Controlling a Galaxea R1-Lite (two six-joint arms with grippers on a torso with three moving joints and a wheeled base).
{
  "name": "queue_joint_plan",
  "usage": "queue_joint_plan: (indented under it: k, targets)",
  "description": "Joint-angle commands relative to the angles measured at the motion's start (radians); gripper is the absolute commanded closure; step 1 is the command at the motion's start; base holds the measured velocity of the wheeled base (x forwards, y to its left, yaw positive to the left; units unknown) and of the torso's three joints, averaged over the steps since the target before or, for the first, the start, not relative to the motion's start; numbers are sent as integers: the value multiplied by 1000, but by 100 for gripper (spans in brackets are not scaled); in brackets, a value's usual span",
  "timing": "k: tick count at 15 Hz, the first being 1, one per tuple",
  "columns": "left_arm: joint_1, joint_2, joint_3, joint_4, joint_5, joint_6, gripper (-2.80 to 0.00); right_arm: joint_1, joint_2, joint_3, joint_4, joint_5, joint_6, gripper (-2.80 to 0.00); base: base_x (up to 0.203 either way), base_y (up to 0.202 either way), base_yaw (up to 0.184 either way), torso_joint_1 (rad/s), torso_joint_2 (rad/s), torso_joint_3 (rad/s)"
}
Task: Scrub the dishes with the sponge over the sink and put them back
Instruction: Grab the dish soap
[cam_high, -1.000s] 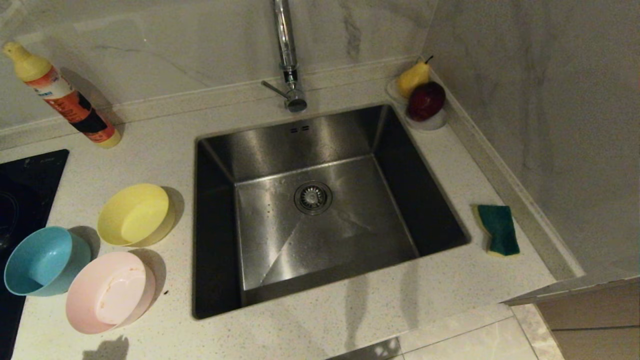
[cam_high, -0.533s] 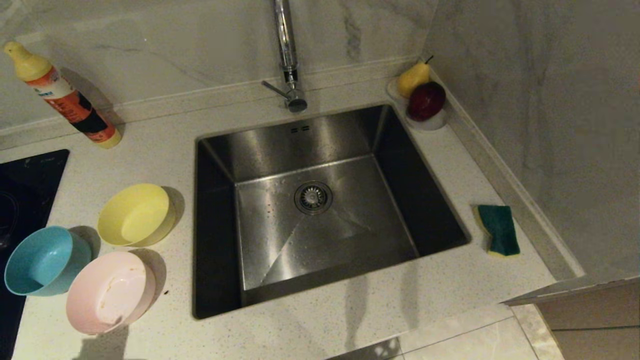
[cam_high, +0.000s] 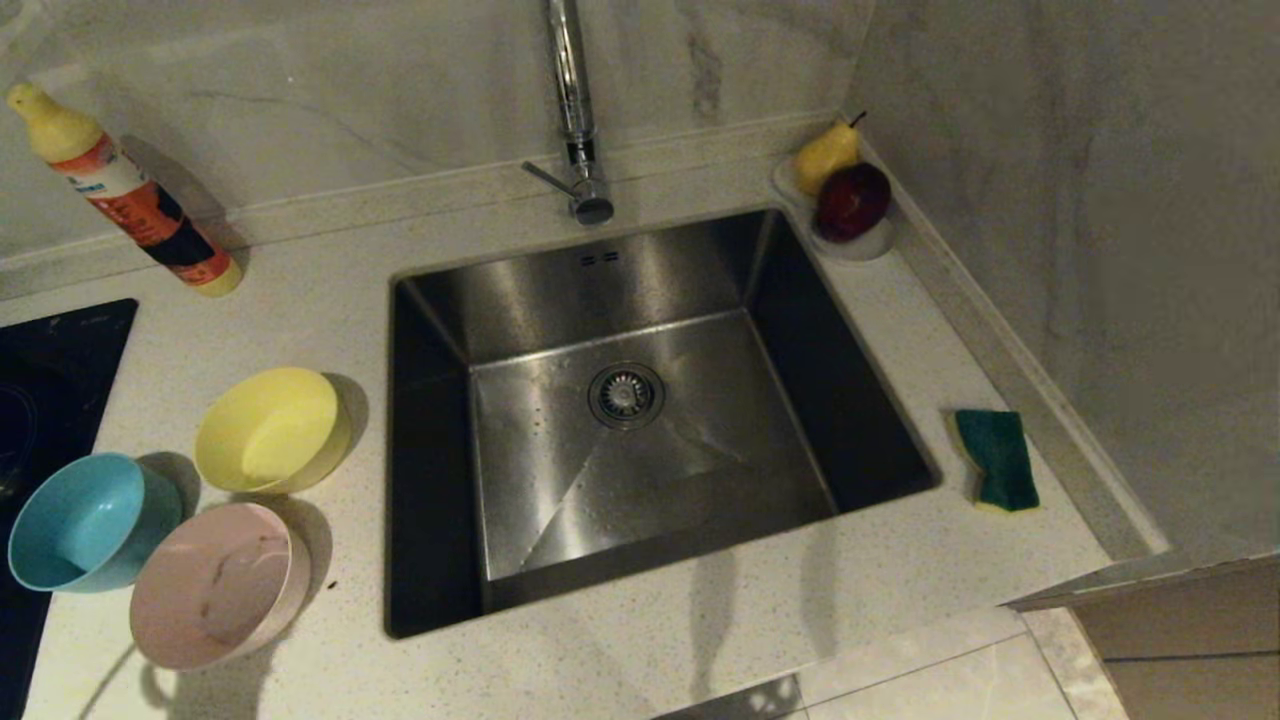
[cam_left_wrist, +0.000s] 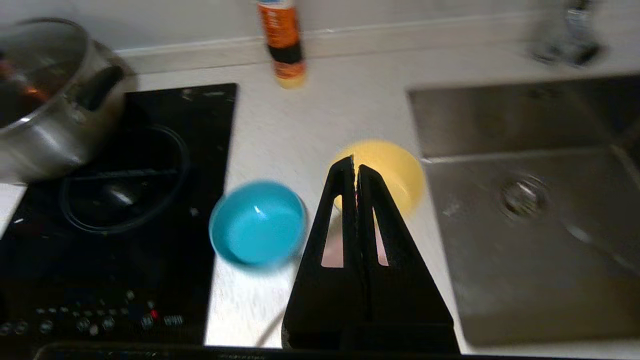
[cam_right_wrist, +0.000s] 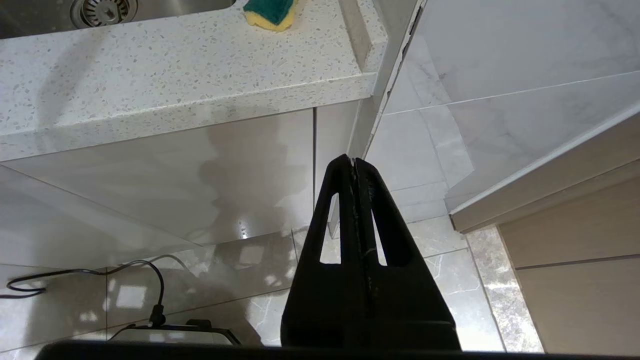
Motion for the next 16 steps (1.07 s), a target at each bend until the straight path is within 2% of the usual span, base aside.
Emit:
queue_joint_plan:
  k: [1,3,5,10,13,16]
  targets:
    - [1,265,-32,-116,79,-14,0,2,0,1,0,1,0,0,0,0,0,0,0,0]
    - [1,436,-73,-238,173,-25,0,2,0,-1,0,0,0,0,0,0,0,0,0,0]
    - [2,584,-142,-314,254,-40,0,1,0,1,0,0,0,0,0,0,0,0,0,0]
    - [6,864,-279,-439,387,-87,0,0,0,1,0,0,0,0,0,0,0,0,0,0]
    - [47,992,-343,-520,411,-90,0,1,0,-1,0,0,0,0,0,0,0,0,0,0]
    - [124,1102,-371,-628,408,-91,0,0,0,1,0,0,0,0,0,0,0,0,0,0]
